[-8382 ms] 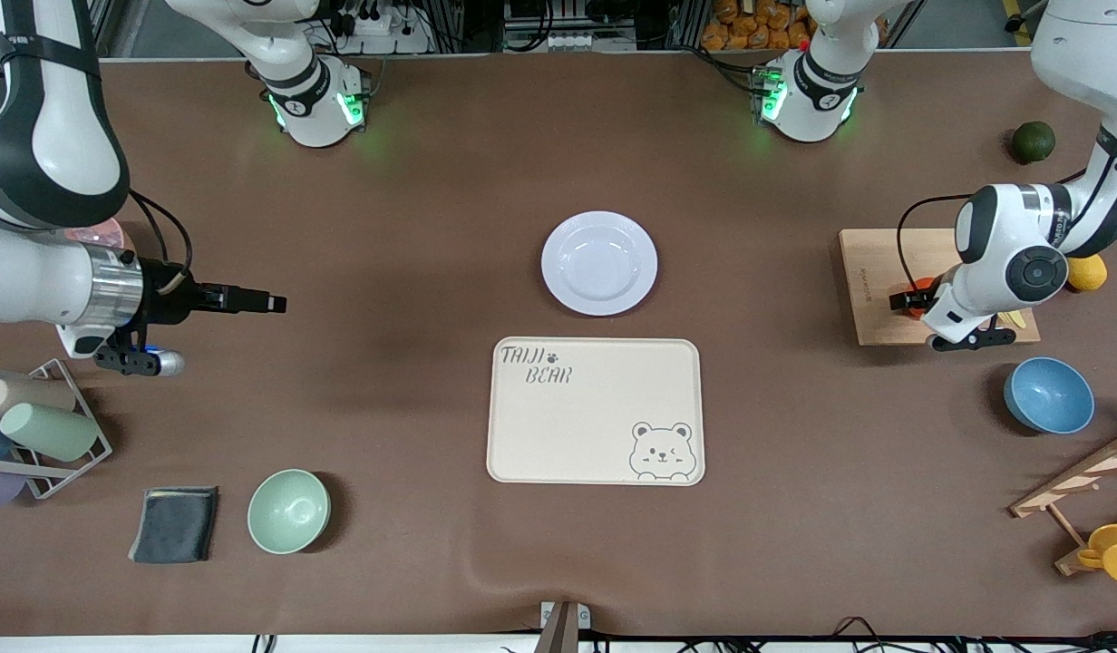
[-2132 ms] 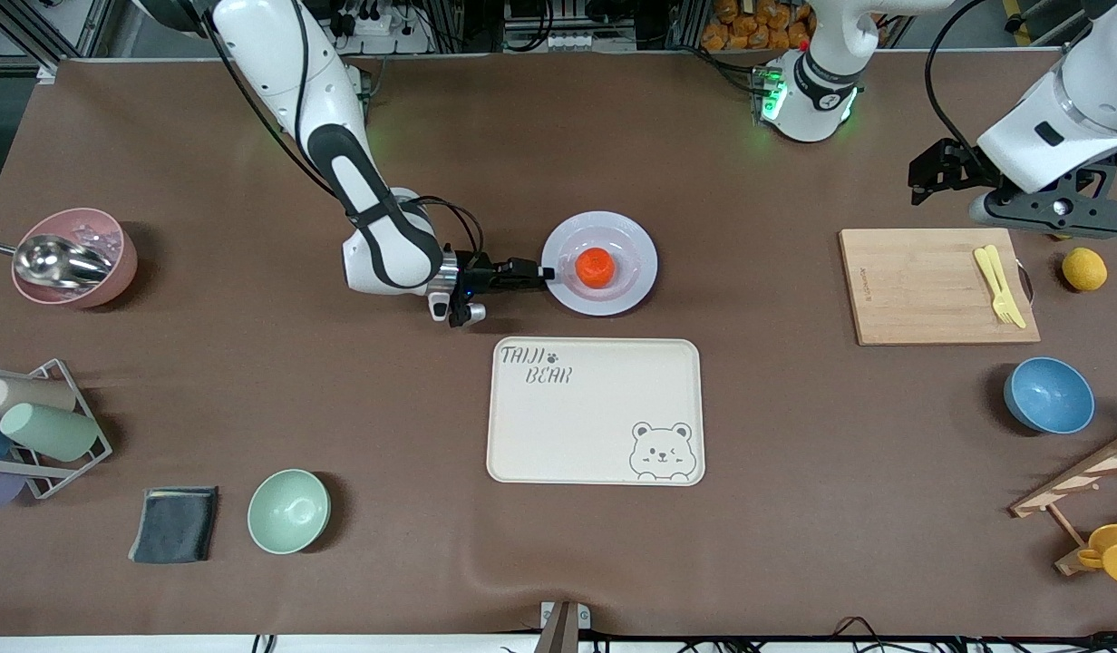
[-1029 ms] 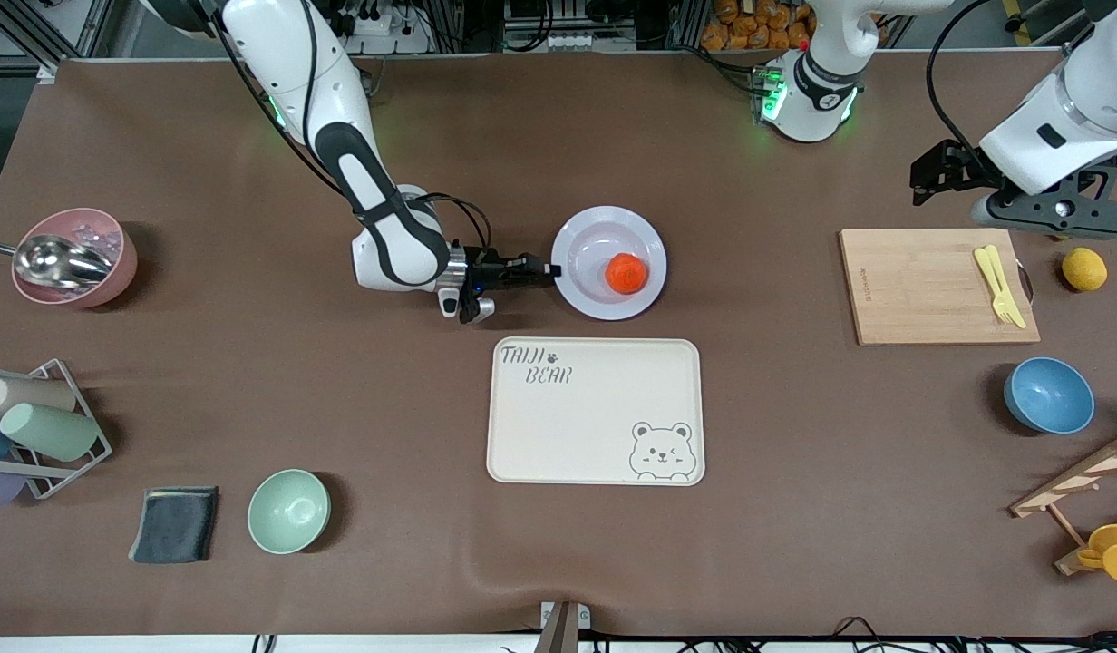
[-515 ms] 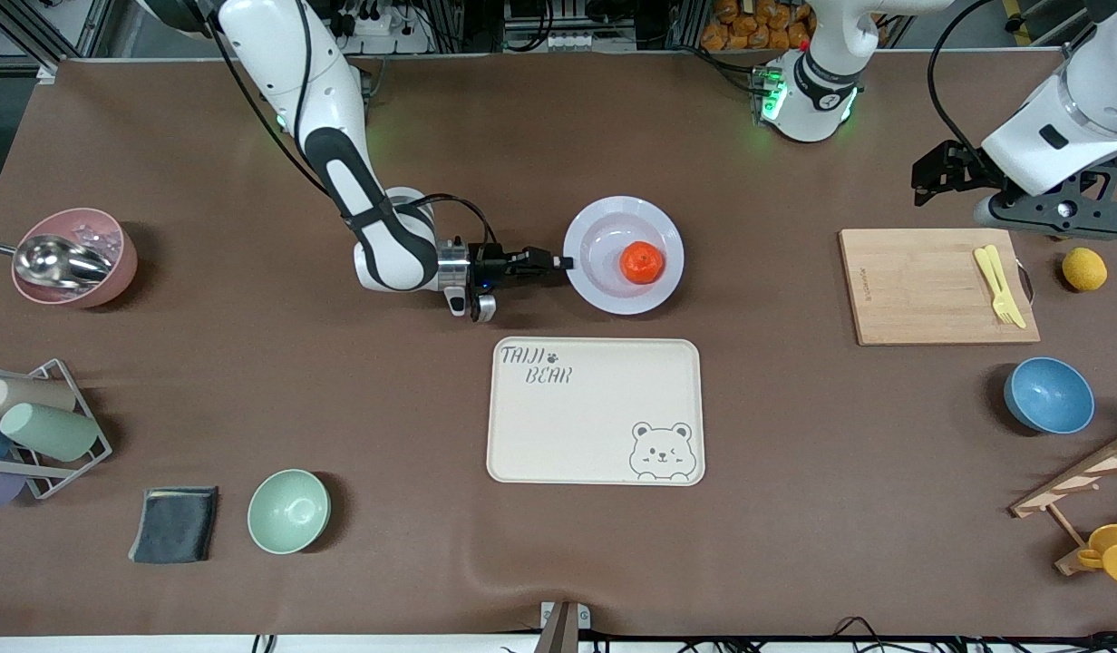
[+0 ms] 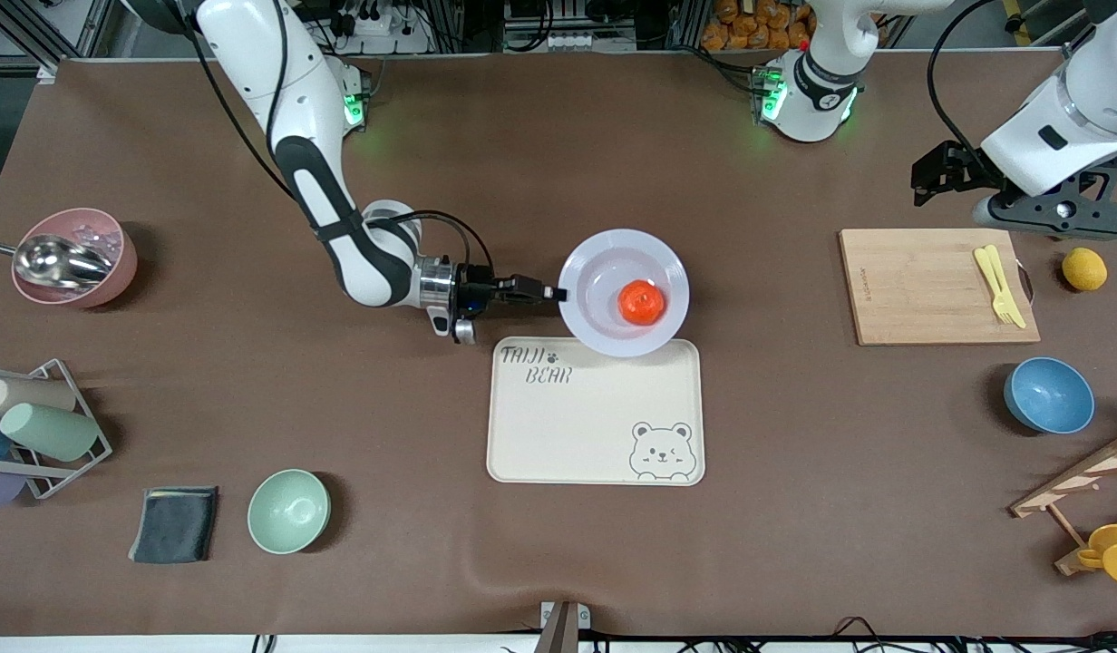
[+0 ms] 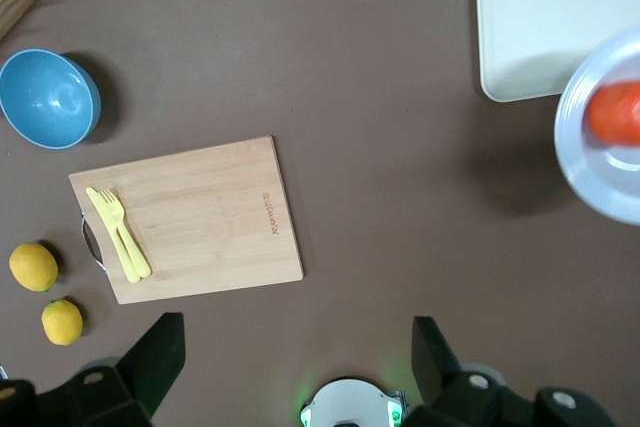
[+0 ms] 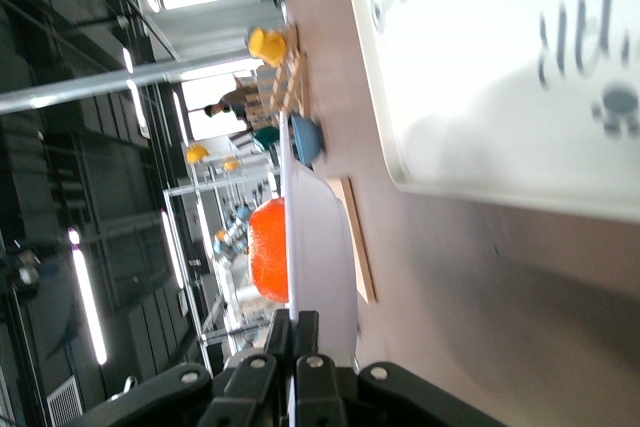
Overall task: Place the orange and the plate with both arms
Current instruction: 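Slide the plate with the right gripper onto the bear tray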
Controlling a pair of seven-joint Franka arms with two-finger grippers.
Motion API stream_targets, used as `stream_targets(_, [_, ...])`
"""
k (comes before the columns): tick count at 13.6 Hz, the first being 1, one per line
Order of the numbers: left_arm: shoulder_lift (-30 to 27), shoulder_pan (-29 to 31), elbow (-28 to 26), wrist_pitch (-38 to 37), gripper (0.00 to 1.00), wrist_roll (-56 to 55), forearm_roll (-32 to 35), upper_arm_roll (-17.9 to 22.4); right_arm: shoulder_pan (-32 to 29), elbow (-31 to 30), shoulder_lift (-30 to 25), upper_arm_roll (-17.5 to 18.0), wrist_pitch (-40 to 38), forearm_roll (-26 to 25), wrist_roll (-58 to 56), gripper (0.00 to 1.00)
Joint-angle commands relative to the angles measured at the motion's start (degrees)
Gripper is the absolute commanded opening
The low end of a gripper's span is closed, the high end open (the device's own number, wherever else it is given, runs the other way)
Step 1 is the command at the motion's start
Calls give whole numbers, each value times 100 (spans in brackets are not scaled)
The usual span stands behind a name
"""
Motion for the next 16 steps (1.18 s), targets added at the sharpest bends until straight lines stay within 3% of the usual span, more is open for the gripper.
stream_targets(1, [-54, 26, -35, -64, 100, 83, -10, -9, -161, 392, 80, 47, 476, 183, 198, 0])
stream_targets(9, [-54, 34, -26, -64, 100, 83, -10, -9, -170, 1703, 1037, 21, 1252, 104, 357, 0])
stream_targets(12, [-54, 34, -26, -64, 100, 83, -10, -9, -127, 1949, 1354, -198, 1252, 87, 226, 0])
stream_targets(16, [-54, 34, -17, -55, 100, 83, -10, 9, -223, 2047, 1513, -234, 1252, -71, 172, 0])
